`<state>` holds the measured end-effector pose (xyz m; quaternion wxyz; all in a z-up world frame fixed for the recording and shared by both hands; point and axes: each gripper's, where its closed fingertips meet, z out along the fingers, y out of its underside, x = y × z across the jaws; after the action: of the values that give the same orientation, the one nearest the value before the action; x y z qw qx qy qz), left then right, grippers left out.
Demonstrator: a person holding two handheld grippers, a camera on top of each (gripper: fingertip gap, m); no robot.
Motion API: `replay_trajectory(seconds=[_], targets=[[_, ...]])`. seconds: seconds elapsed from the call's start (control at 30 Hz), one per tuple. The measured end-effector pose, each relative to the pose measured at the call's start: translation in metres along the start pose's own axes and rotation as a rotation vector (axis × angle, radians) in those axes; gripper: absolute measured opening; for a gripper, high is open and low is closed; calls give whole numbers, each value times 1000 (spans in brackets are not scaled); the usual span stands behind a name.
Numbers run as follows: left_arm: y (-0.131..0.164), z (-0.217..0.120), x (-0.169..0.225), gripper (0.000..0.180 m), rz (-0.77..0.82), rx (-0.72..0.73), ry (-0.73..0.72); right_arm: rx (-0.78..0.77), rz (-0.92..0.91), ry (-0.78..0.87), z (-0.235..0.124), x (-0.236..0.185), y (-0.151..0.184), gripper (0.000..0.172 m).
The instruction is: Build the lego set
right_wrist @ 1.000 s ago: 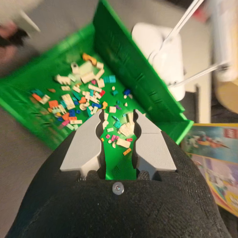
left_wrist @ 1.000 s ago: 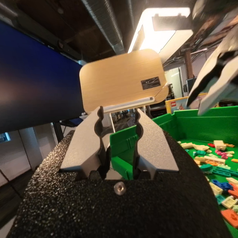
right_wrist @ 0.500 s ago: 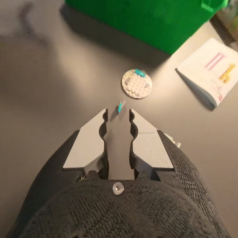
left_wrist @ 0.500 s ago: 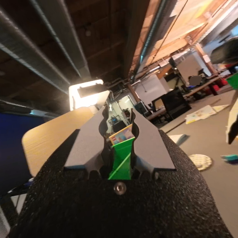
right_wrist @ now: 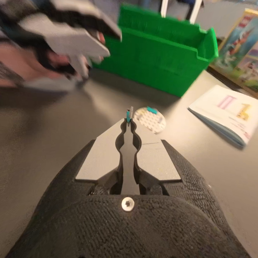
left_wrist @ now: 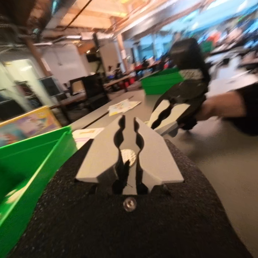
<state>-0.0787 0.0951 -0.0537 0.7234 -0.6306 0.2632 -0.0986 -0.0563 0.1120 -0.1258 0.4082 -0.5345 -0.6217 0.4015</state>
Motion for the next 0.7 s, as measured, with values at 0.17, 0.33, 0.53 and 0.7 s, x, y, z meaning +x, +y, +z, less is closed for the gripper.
replay_trajectory(seconds=[0.17, 0.33, 0.53, 0.7], targets=[[-19, 10, 6, 3, -278, 159, 203, 335, 148, -251, -35, -20, -41, 2], [-4, 21, 30, 24, -435, 72, 420, 377, 118, -327, -42, -34, -49, 2], [4, 11, 49, 4, -434, 19, 549, 350, 112, -403, -40, -48, -46, 2], [4, 6, 50, 15, -557, 6, 603, 353, 120, -429, -43, -51, -48, 2]])
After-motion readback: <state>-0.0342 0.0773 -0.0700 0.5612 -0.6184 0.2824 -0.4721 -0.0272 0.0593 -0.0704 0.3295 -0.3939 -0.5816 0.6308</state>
